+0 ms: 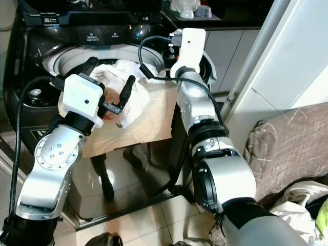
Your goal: Clothes washing
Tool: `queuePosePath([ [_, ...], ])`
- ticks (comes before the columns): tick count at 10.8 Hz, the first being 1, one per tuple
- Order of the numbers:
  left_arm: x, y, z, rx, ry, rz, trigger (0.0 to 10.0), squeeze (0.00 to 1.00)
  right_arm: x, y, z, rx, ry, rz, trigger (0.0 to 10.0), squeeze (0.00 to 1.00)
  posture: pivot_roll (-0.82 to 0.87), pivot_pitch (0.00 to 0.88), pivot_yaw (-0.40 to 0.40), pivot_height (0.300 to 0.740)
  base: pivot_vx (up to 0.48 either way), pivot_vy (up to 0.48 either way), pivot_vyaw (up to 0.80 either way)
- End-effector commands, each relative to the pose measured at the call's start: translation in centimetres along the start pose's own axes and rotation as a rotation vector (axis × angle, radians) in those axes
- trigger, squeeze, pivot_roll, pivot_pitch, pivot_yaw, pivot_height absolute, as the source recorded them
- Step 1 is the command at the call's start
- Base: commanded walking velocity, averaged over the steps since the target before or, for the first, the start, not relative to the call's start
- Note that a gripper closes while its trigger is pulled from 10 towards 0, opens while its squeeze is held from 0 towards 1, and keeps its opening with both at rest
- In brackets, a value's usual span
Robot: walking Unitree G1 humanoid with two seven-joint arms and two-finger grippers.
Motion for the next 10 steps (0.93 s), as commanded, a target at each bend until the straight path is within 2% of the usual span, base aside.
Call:
queuePosePath([
  [1, 0.0, -0.2, 0.1, 0.002, 0.003, -0.004, 10.0, 0.0, 0.3, 0.4, 3.0, 0.034, -0.035, 0.076, 10.0, 0.0, 0.13, 0.018, -0.052, 0.74, 0.0, 0.0, 0.0],
  [2, -0.2, -0.2, 0.1, -0.001, 0.01, -0.004, 10.0, 0.0, -0.4, 0.5, 4.9, 0.02, 0.018, 0.24, 10.0, 0.0, 0.13, 0.019, -0.052, 0.74, 0.0, 0.0, 0.0],
  [3, -0.4, -0.1, -0.1, -0.014, 0.021, -0.006, 10.0, 0.0, -1.9, -0.7, 6.7, -0.018, 0.085, 0.367, 10.0, 0.0, 0.12, 0.014, -0.05, 0.74, 0.0, 0.0, 0.0],
  [4, -0.3, -0.2, -0.3, -0.041, 0.038, -0.013, 10.0, 0.0, -2.9, -1.9, 6.3, -0.01, 0.154, 0.388, 10.0, 0.0, 0.11, 0.012, -0.047, 0.74, 0.0, 0.0, 0.0],
  [5, -0.2, 0.4, -0.7, -0.076, 0.07, -0.003, 10.0, 0.0, -4.6, -1.5, 5.6, 0.004, 0.193, 0.498, 10.0, 0.0, 0.1, 0.009, -0.042, 0.74, 0.0, 0.0, 0.0],
  [6, -0.3, 0.9, -0.9, -0.075, 0.081, 0.01, 10.0, 0.0, -5.1, -1.4, 5.2, -0.012, 0.197, 0.518, 10.0, 0.0, 0.1, 0.009, -0.04, 0.74, 0.0, 0.0, 0.0],
  [7, -0.8, 2.6, -1.9, -0.068, 0.124, 0.05, 10.0, 0.0, -5.6, -1.7, 4.3, -0.045, 0.211, 0.519, 10.0, 0.0, 0.1, 0.01, -0.038, 0.74, 0.0, 0.0, 0.0],
  [8, -1.4, 3.6, -2.9, -0.073, 0.173, 0.06, 10.0, 0.0, -6.3, -1.5, 3.1, -0.035, 0.263, 0.55, 10.0, 0.0, 0.1, 0.012, -0.037, 0.74, 0.0, 0.0, 0.0],
  [9, -1.7, 3.7, -3.3, -0.078, 0.196, 0.051, 10.0, 0.0, -7.0, -0.8, 2.4, -0.008, 0.307, 0.597, 10.0, 0.0, 0.1, 0.012, -0.037, 0.74, 0.0, 0.0, 0.0],
  [10, -1.9, 3.9, -3.2, -0.084, 0.207, 0.051, 10.0, 0.0, -8.5, 0.5, 2.0, -0.002, 0.335, 0.701, 10.0, 0.0, 0.11, 0.016, -0.038, 0.74, 0.0, 0.0, 0.0],
])
Point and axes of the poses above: a point about 5 cm out from each wrist's last joint towards the gripper, its own x axis pointing out of the wrist towards the gripper, its own z axis along the axis of the wrist's last joint, y = z × x, the point moved 2 cm from there along x, pointing out of the wrist towards the gripper, and after that the axes turned 2 degrees about x, right-handed, at the moved point
